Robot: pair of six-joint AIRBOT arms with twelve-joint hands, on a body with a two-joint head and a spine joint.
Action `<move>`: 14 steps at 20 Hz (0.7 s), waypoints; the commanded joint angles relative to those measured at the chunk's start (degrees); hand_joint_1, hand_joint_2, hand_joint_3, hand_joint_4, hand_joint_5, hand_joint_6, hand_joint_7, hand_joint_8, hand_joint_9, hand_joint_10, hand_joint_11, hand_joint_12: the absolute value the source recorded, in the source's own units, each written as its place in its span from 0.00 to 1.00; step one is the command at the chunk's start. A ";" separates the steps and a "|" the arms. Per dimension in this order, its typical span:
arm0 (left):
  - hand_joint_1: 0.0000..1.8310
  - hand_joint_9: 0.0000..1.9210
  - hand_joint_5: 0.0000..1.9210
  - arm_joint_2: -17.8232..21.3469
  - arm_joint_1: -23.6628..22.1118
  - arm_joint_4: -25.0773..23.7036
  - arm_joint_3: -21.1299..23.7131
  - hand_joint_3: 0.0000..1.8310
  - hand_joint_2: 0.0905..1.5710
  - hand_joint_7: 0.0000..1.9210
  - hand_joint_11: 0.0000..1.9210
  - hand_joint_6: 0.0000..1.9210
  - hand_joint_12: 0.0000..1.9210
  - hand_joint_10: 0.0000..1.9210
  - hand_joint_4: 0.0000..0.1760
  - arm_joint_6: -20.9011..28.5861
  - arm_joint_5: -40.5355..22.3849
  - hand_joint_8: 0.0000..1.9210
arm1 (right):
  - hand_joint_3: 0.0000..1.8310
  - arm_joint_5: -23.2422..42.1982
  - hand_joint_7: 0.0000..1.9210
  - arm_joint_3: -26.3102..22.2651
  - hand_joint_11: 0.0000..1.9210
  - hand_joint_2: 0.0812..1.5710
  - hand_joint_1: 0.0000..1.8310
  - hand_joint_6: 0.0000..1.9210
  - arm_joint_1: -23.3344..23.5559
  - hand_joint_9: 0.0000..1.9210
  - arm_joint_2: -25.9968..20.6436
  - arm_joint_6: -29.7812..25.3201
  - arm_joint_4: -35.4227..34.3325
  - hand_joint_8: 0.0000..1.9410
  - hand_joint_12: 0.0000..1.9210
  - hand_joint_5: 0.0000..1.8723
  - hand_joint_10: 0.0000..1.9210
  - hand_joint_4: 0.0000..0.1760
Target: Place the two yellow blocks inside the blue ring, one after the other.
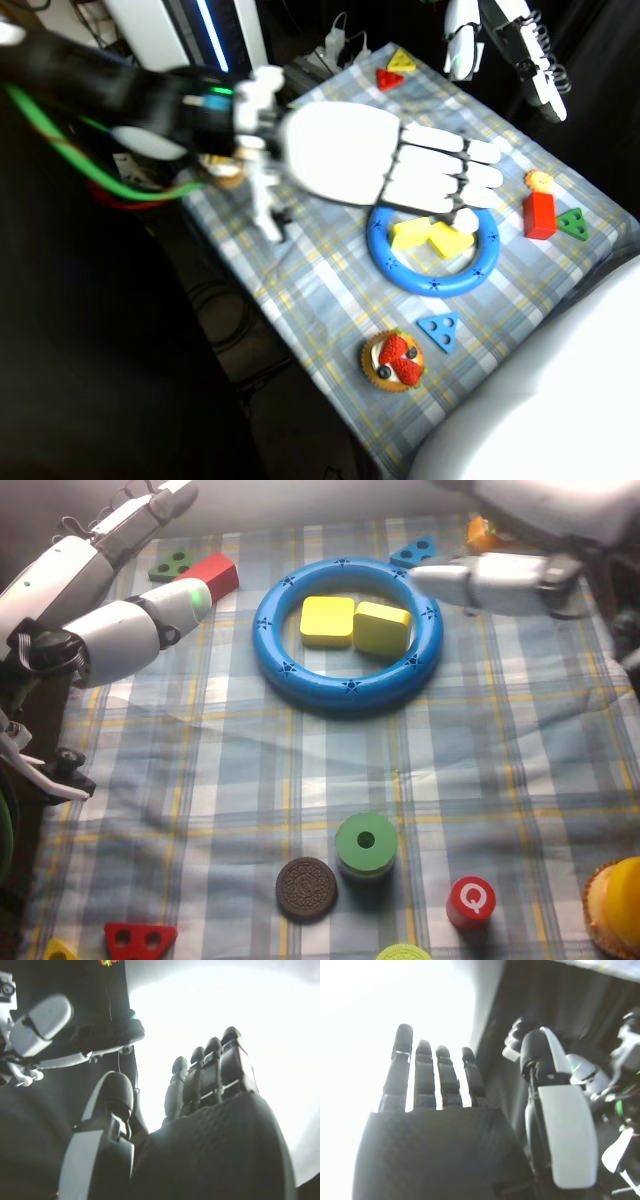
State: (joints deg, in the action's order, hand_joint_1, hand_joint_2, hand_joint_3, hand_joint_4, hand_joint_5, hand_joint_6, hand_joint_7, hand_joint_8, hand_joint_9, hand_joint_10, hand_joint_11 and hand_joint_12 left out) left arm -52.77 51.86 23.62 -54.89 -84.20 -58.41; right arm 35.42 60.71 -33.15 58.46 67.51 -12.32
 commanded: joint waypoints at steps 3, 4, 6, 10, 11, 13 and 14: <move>0.31 0.00 0.04 0.40 0.17 -1.16 0.22 0.00 0.91 0.01 0.00 0.00 0.00 0.00 0.23 2.15 -8.82 0.00 | 0.00 13.00 0.00 -3.39 0.00 0.80 0.20 0.00 -2.74 0.03 -4.24 -1.11 0.49 0.00 0.50 0.00 0.01 0.48; 0.35 0.00 0.03 0.64 0.54 -1.16 0.35 0.00 0.90 0.01 0.00 0.00 0.00 0.00 0.18 2.95 -9.76 0.00 | 0.00 14.92 0.00 -4.73 0.00 0.81 0.23 0.00 -4.36 0.01 -5.79 -1.30 0.48 0.00 0.33 0.00 0.00 0.53; 0.34 0.00 0.01 1.05 0.91 -1.27 0.56 0.00 0.90 0.00 0.00 0.00 0.00 0.00 0.38 4.37 -11.14 0.00 | 0.00 18.70 0.00 -7.21 0.00 0.81 0.24 0.00 -7.60 0.00 -8.57 -1.37 -0.13 0.00 0.08 0.00 0.00 0.54; 0.25 0.00 0.00 0.57 1.80 -2.31 -1.58 0.00 0.88 0.00 0.00 0.00 0.00 0.00 0.71 13.19 -13.19 0.00 | 0.00 26.56 0.00 -10.99 0.00 0.81 0.22 0.00 -14.62 0.00 -12.96 -1.55 -3.38 0.00 0.00 0.00 0.00 0.51; 0.22 0.00 0.00 0.37 2.07 -2.52 -2.11 0.00 0.88 0.00 0.00 0.00 0.00 0.00 0.75 14.95 -13.68 0.00 | 0.00 28.04 0.00 -11.57 0.00 0.81 0.21 0.00 -15.99 0.00 -13.71 -1.80 -4.10 0.00 0.00 0.00 0.00 0.47; 0.15 0.00 0.00 0.43 3.14 -3.07 -2.36 0.00 0.87 0.00 0.00 0.00 0.00 0.00 0.70 18.20 -15.79 0.00 | 0.00 32.92 0.00 -12.65 0.00 0.77 0.16 0.00 -19.22 0.00 -15.00 -3.21 -5.39 0.00 0.00 0.00 0.00 0.64; 0.15 0.00 0.00 0.48 4.00 -3.18 -2.39 0.00 0.88 0.00 0.00 0.00 0.00 0.00 0.51 19.97 -17.34 0.00 | 0.00 35.07 0.00 -13.22 0.00 0.79 0.20 0.00 -20.27 0.00 -15.44 -3.26 -5.83 0.00 0.00 0.00 0.00 0.47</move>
State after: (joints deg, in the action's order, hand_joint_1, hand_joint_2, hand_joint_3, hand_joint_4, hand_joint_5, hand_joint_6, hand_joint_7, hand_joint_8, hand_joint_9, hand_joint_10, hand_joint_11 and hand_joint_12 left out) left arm -52.36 56.51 21.28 -57.19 -64.53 -67.61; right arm 61.76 47.46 -54.33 43.00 64.55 -19.57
